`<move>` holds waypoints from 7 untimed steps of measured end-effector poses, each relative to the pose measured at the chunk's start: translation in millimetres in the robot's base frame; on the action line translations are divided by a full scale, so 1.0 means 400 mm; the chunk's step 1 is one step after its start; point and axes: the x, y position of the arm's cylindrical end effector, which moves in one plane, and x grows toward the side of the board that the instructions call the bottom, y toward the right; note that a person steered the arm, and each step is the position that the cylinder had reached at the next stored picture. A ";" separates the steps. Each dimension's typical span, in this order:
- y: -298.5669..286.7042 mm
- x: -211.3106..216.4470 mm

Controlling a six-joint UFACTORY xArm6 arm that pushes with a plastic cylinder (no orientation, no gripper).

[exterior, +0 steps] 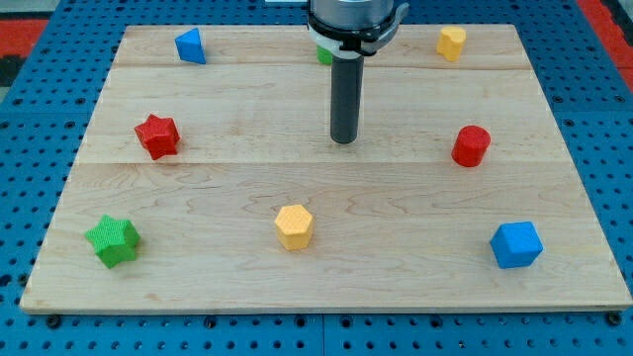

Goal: Move your arm towards the top right corner

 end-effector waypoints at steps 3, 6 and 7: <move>0.000 -0.012; 0.013 -0.012; 0.028 -0.008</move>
